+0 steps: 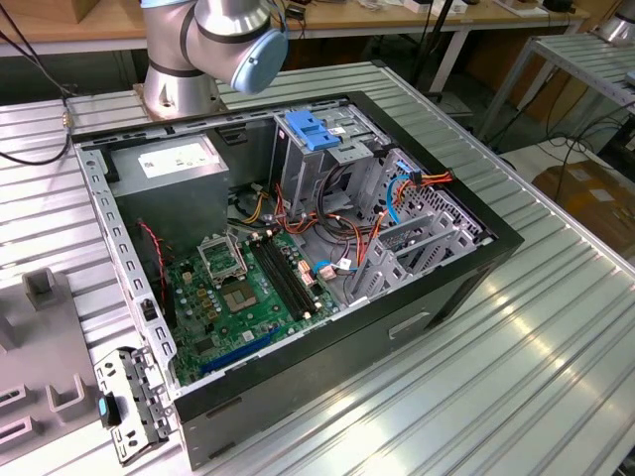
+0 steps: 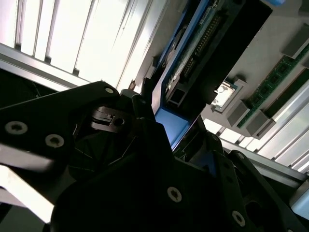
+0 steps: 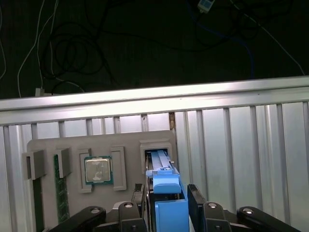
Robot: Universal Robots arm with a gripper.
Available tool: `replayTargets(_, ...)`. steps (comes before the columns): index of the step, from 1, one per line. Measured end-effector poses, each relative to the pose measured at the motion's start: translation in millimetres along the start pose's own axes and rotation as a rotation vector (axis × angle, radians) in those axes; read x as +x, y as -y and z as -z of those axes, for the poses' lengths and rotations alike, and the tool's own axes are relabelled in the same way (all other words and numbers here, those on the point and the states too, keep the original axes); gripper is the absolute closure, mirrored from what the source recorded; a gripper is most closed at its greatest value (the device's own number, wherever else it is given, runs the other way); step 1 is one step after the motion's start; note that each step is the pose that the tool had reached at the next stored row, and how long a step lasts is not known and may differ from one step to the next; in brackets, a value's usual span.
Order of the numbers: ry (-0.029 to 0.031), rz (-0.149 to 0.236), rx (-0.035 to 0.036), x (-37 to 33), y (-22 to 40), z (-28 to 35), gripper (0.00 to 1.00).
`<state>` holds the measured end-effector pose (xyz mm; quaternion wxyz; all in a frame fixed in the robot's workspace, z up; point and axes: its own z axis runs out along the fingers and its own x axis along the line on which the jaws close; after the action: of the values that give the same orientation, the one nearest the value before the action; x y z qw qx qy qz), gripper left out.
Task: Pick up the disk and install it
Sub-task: 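Pick up the disk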
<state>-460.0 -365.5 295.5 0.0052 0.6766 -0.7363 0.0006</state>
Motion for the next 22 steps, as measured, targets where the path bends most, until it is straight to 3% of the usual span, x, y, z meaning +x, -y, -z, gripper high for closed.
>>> replayTargets(11, -0.0001, 0.0, 0.0, -0.5, -0.1, -0.1, 0.52)
replayTargets(13, -0.0001, 0.0, -0.0001, -0.6, -0.1, 0.0, 0.53)
replayTargets(14, -0.0001, 0.0, 0.0, -0.6, -0.1, 0.0, 0.6)
replayTargets(22, -0.0001, 0.0, -0.0001, -0.7, -0.1, 0.0, 0.63)
